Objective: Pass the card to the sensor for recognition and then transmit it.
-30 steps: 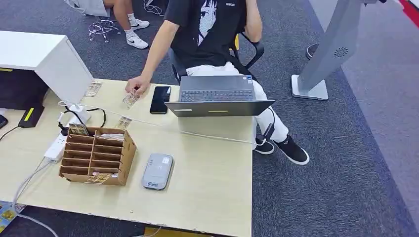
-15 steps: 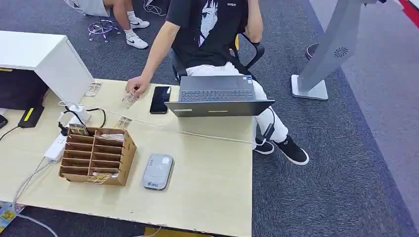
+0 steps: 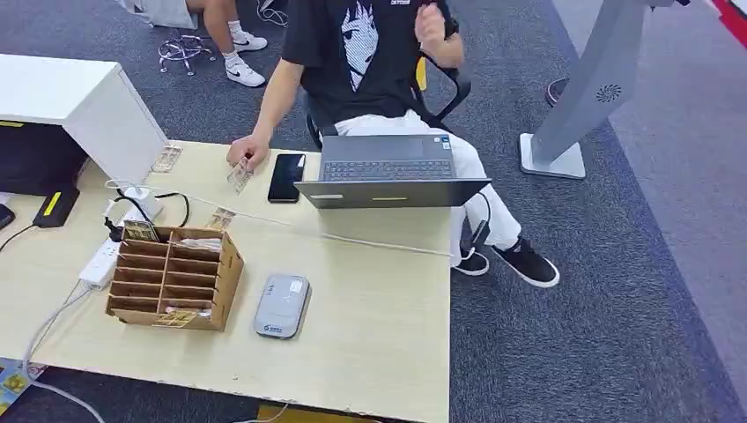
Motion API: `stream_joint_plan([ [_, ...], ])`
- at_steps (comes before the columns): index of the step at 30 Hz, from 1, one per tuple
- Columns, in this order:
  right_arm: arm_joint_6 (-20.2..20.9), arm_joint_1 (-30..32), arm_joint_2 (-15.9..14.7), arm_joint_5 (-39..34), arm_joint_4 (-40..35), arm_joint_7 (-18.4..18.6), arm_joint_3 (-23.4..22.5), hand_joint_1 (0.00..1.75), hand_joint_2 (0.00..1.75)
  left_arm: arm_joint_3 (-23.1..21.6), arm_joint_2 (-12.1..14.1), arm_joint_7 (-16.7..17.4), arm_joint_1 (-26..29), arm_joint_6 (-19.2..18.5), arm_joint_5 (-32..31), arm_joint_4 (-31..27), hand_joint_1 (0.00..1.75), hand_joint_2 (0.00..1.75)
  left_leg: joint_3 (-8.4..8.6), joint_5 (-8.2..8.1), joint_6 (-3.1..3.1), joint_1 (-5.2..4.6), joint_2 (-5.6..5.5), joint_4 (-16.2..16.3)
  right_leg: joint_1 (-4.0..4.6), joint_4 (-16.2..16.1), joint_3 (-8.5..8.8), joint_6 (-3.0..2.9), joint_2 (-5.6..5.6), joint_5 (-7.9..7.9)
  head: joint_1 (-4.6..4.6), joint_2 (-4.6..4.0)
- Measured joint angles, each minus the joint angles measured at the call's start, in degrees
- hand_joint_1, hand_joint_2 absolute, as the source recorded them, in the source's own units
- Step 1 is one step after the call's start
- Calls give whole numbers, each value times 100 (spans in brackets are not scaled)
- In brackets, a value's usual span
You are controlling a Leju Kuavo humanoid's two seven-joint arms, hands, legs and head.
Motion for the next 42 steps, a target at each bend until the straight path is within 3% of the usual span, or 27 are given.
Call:
stream_joint_plan([
  [9,-33,38,-7,-31,2,31,-109,0,175,383,-184,190,118,-33,83,-264,0,175,0,0,0,0,0,0,0,0,0,0,0,0,0,0],
  [13,-55,45,-7,-46,2,-4,-155,0,175,398,-172,339,145,-442,29,-330,0,175,0,0,0,0,0,0,0,0,0,0,0,0,0,0],
  [15,-173,68,-7,-160,0,-15,-227,0,175,572,-239,547,125,-555,800,-369,0,175,3,0,0,0,2,1,0,-1,-3,0,1,0,-2,0],
  [16,-285,99,-7,-242,0,-15,-290,0,175,846,-458,709,91,-436,1545,-501,0,175,7,0,0,-4,-1,6,-2,-6,-18,1,-1,1,-2,0],
  [18,-530,200,-7,-412,2,-37,-445,0,175,1687,-967,758,-225,229,2786,-761,0,175,-14,7,11,-13,-36,7,-11,-6,7,4,-43,1,-2,0],
  [19,-693,256,-7,-571,2,-134,-530,0,175,2076,-1296,798,-393,623,3061,-767,0,175,-22,14,21,-13,-50,7,-11,-6,10,5,-62,1,0,0],
  [20,-963,354,-7,-902,2,-364,-661,0,175,2459,-1441,657,-477,752,2981,-767,0,175,-17,11,22,-12,-49,7,-11,-6,18,8,-60,1,13,0],
  [21,-1249,478,-11,-1265,11,-661,-873,0,175,2789,-1550,264,-504,525,2715,-701,0,175,-4,-1,22,-14,-40,7,-12,-8,29,8,-49,1,20,0],
  [23,-1497,694,-28,-1697,35,-1155,-1343,0,175,3330,-1569,-564,-559,-330,2362,-257,0,175,9,-9,19,-14,-15,8,-12,-8,24,9,-22,1,20,0],
  [26,-1532,876,-126,-1866,87,-1327,-1737,0,175,3735,-1550,-1020,-587,-828,2094,83,0,175,-4,-8,19,-14,-16,8,-11,-9,3,9,-20,1,22,0],
  [33,-1523,1002,-251,-1825,164,-1172,-2127,0,175,3937,-1681,-1272,-882,-1198,1744,304,0,175,-6,-3,18,-13,-18,7,-11,-8,9,10,-24,2,15,0],
  [42,-1547,995,-267,-1681,179,-1003,-2125,0,175,4468,-1646,-1375,-789,-1263,2179,239,0,175,-6,-3,18,-12,-17,7,-11,-7,4,10,-23,2,13,0],
])
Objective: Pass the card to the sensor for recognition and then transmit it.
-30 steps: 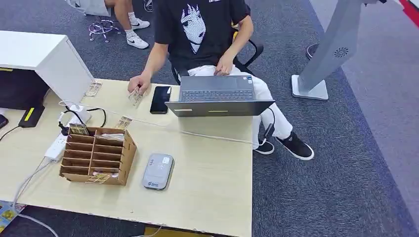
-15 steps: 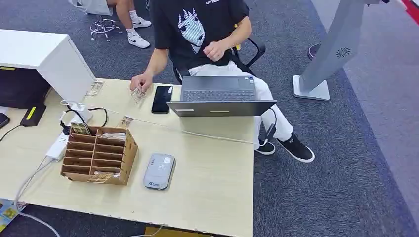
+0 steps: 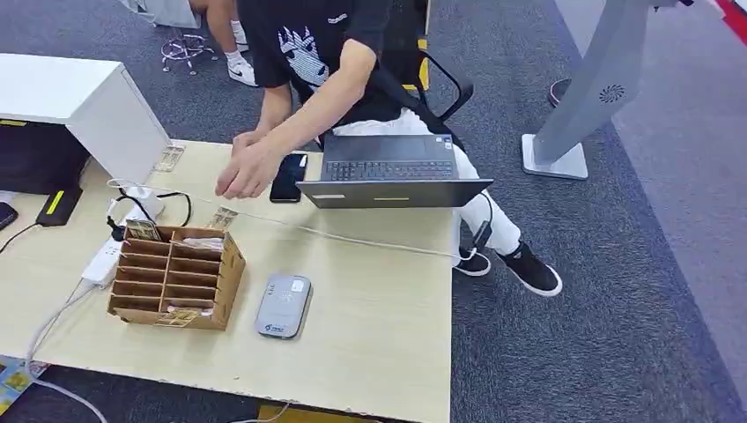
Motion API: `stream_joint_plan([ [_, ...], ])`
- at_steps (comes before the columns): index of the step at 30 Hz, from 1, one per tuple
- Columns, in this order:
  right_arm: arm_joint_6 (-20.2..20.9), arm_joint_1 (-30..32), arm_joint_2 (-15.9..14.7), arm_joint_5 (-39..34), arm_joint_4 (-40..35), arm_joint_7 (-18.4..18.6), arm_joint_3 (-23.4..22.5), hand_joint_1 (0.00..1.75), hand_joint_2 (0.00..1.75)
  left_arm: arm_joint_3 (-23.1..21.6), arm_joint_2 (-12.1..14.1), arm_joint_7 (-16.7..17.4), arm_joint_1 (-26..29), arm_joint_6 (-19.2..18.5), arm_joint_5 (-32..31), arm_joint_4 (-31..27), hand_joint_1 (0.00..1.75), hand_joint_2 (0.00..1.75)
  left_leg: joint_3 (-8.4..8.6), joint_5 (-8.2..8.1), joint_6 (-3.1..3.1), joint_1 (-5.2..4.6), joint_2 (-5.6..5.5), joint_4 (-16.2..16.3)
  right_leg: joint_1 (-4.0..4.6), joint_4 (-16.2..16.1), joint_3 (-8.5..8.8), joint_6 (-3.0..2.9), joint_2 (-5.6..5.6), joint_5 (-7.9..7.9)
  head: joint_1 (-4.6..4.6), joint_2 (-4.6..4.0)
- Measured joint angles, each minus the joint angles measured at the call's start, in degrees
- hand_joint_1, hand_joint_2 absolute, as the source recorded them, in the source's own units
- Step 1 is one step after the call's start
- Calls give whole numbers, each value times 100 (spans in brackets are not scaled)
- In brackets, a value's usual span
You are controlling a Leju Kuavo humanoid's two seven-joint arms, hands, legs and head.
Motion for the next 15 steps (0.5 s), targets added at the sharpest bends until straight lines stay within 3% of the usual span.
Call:
stream_joint_plan([
  [8,4,6,0,-29,0,24,0,0,175,446,-118,-75,100,-42,149,-748,0,175,0,0,0,0,1,0,0,0,2,1,2,1,2,0],
  [15,2,4,0,-18,0,22,0,0,175,992,-544,135,262,-11,265,-1995,0,175,1,0,0,0,1,0,0,0,2,1,2,1,0,0],
])
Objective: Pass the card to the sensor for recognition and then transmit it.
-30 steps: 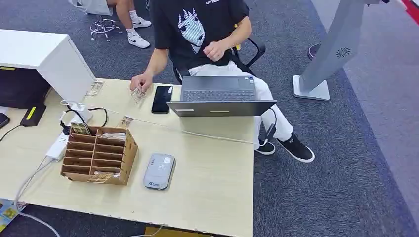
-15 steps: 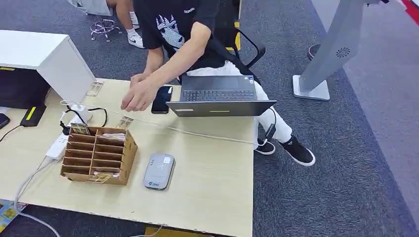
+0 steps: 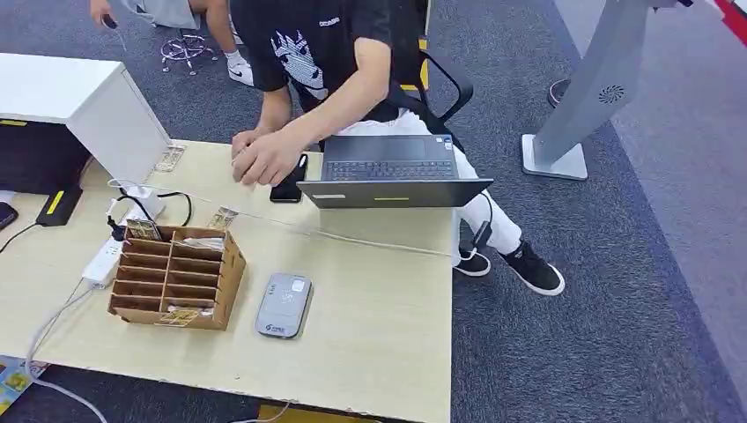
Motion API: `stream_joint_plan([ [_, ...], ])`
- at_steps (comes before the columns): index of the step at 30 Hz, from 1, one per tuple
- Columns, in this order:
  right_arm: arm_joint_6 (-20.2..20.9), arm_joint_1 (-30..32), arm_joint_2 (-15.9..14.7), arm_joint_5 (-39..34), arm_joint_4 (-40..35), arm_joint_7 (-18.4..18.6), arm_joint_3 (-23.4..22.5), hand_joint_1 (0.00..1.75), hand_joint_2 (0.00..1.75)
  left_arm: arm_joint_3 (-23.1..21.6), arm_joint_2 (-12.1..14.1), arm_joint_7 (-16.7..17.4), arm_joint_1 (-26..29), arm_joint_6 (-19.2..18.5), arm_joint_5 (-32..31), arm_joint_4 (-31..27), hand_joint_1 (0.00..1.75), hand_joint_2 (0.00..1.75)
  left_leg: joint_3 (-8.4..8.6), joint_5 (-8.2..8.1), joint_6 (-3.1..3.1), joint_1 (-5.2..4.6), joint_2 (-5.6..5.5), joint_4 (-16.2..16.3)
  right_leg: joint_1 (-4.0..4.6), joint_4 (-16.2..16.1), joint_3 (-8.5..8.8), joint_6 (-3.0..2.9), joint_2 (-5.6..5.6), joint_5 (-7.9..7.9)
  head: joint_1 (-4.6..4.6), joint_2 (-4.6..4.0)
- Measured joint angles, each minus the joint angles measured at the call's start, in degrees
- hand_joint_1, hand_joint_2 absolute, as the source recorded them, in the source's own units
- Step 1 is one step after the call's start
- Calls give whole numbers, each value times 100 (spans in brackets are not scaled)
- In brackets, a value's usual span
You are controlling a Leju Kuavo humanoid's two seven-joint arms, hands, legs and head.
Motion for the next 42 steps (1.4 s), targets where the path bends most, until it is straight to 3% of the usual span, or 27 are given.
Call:
stream_joint_plan([
  [6,0,-2,0,18,0,-9,4,0,175,256,-127,-2,50,74,155,-616,0,175,-1,0,0,1,0,0,1,0,0,0,0,0,-2,0],
  [11,4,-10,0,39,0,-9,28,0,175,315,-153,-24,140,466,759,-1129,0,175,-1,0,0,1,0,0,1,0,2,0,0,0,0,0],
  [15,9,-14,0,39,4,2,61,0,175,-126,-160,-105,486,1173,1682,-1735,0,175,0,0,0,0,1,0,0,0,0,0,1,0,0,0],
  [19,17,-28,0,35,13,2,83,0,175,-702,-173,-205,885,1388,1912,-2496,0,175,-1,0,0,0,0,0,0,-1,-1,0,-2,-1,0,0],
  [26,72,-30,0,28,15,-35,138,0,175,-1348,-190,-271,1271,1346,1880,-3617,0,175,2,1,0,1,0,0,1,0,2,0,1,0,0,0],
  [37,177,-41,0,39,15,-83,212,0,175,-1844,-269,-461,1626,1038,1734,-5241,0,175,1,0,0,1,0,0,0,0,2,0,0,0,-2,0],
  [42,179,-56,0,42,15,-61,249,0,175,-2037,-269,-437,1635,870,1569,-5704,0,175,2,1,-1,1,0,0,0,0,2,0,1,0,0,0],
])
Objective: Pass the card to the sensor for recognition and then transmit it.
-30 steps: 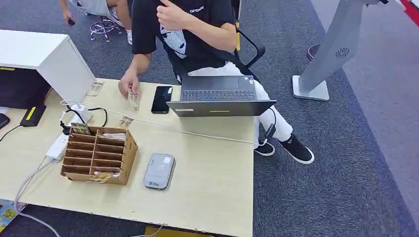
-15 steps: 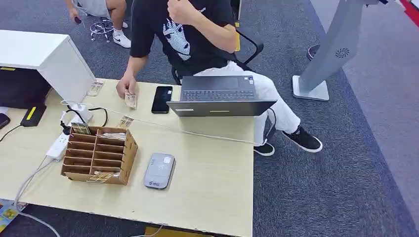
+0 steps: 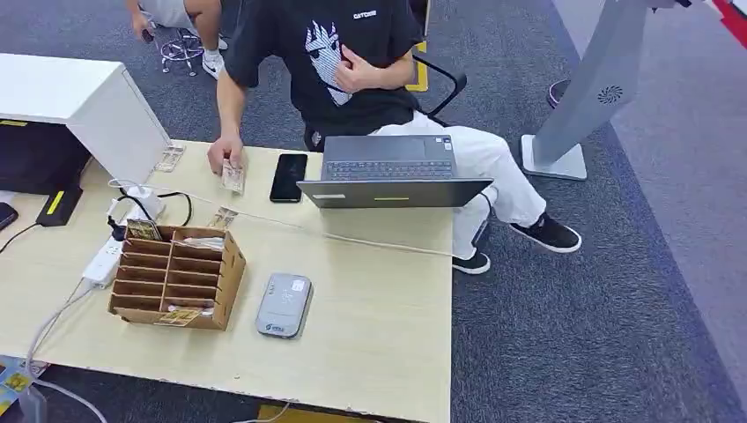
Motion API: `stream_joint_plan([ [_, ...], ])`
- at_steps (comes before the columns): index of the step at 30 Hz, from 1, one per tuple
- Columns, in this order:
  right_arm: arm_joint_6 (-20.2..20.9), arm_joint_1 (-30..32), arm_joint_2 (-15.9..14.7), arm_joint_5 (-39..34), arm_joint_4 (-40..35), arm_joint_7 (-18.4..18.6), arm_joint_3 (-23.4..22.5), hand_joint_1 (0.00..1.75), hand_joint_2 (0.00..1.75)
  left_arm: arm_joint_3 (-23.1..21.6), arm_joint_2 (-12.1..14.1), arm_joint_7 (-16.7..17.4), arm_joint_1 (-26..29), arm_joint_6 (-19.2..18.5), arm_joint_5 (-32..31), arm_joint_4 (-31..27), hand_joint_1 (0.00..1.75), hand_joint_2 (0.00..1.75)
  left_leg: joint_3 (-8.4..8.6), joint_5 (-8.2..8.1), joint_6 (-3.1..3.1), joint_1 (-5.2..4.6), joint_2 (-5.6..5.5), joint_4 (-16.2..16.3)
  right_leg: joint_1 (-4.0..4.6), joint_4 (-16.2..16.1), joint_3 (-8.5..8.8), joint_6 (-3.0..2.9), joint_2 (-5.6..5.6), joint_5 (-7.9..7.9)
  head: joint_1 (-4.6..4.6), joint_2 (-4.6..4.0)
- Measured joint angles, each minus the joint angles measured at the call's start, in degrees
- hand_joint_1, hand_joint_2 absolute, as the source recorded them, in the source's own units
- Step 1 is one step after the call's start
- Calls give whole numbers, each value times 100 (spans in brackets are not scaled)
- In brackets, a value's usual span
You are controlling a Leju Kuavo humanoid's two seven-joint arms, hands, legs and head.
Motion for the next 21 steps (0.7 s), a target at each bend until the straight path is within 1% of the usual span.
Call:
stream_joint_plan([
  [3,9,-7,0,4,0,0,11,0,175,-79,0,-88,3,-83,-258,-269,0,175,0,0,0,0,-1,0,0,0,1,0,0,0,0,0],
  [8,74,-13,2,85,0,39,72,0,175,-186,9,-92,-6,-288,-862,-849,0,175,1,0,0,0,0,0,0,0,-1,0,0,0,0,0],
  [12,131,-13,0,101,0,57,107,0,175,-291,90,-81,-52,-310,-1305,-1145,0,175,1,0,0,0,0,0,0,0,-4,0,0,0,-2,0],
  [14,171,-19,2,109,0,57,147,0,175,-409,193,-28,-152,-194,-1598,-1230,0,175,1,1,-1,0,-2,0,0,0,-3,0,-3,0,0,0],
  [16,230,-35,2,159,-2,59,188,0,175,-641,442,206,-336,49,-1873,-1239,0,175,2,3,-3,1,-2,0,1,1,-2,-1,-2,1,0,0],
  [17,230,-43,2,186,-2,59,212,0,175,-757,576,260,-424,156,-1912,-1239,0,175,2,5,-6,1,-1,0,1,3,-1,-3,-1,2,-2,0],
  [21,236,-52,2,186,-2,68,238,0,175,-1016,848,343,-594,289,-1958,-1228,0,175,5,6,-5,1,0,0,0,5,-3,-3,2,3,0,0],
])
